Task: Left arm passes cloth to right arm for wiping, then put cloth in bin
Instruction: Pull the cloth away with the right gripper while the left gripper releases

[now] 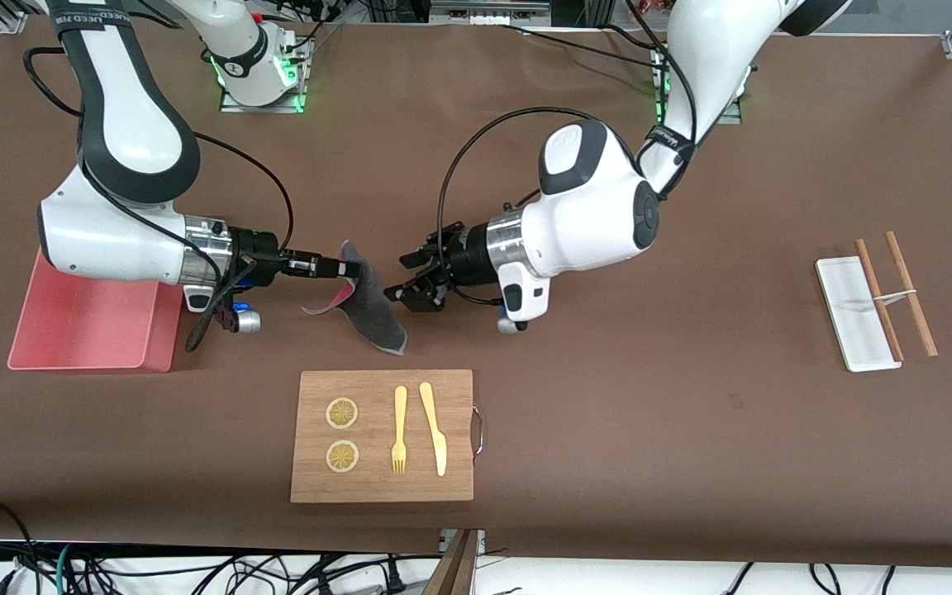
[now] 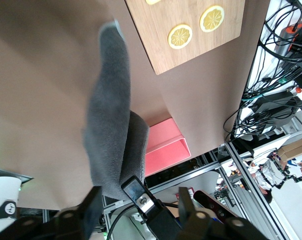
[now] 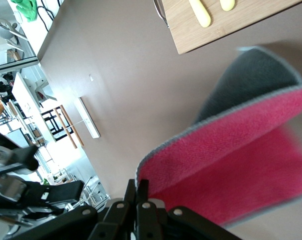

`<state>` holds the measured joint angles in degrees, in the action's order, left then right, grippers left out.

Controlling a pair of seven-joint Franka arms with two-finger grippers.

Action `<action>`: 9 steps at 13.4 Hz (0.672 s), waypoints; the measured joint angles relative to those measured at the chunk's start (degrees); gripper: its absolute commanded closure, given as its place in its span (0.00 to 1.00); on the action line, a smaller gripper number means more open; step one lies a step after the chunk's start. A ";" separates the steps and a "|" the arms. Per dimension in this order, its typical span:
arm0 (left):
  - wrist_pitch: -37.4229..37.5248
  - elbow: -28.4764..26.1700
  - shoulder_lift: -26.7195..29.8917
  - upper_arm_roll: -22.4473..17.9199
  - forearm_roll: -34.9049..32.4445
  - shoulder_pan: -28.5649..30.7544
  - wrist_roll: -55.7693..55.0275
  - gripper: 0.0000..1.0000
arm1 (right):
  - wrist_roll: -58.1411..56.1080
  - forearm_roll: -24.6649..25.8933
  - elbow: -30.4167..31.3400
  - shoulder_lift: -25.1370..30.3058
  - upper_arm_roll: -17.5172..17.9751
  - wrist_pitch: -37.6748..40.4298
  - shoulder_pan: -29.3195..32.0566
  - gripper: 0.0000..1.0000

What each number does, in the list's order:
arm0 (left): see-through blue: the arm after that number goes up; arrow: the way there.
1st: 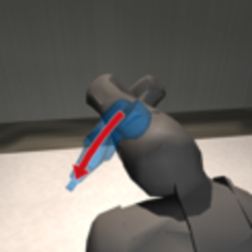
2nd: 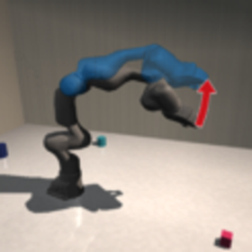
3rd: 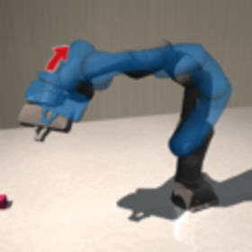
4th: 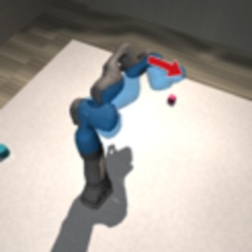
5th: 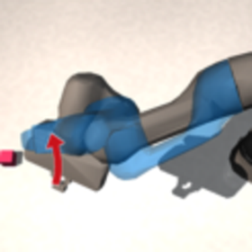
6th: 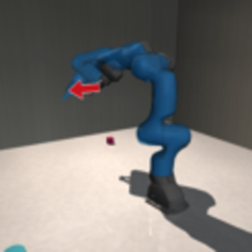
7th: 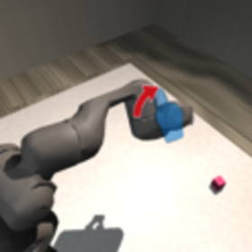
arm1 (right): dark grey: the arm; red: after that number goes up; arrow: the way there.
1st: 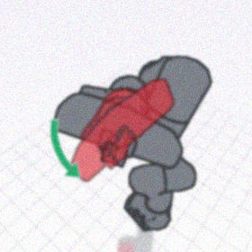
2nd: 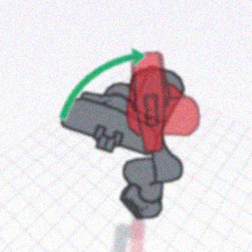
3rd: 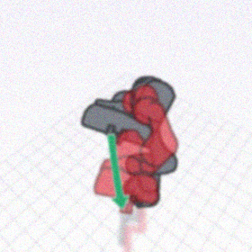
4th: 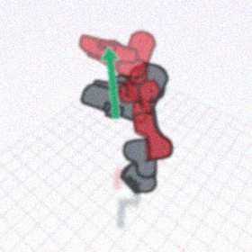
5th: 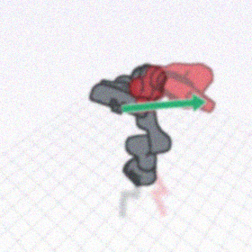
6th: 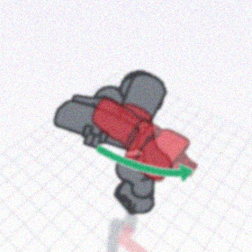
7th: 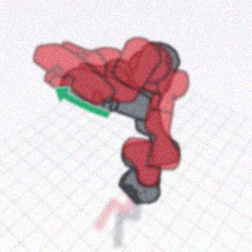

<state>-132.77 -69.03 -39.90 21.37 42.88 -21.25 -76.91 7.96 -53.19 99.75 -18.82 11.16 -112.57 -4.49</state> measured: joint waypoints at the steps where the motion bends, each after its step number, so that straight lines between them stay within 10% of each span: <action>1: 4.02 0.22 0.86 -0.16 -2.71 1.55 -0.03 0.00 | 0.02 0.81 0.08 -0.03 0.00 0.27 0.00 1.00; 9: 48.13 1.00 13.86 -0.42 -20.27 21.47 8.69 0.00 | 13.62 15.79 1.79 -5.34 4.18 -7.25 -4.53 1.00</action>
<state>-84.64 -68.03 -26.04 20.95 22.62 0.22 -68.22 21.58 -37.40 101.53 -24.16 15.34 -119.82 -9.02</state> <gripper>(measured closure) 0.000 0.982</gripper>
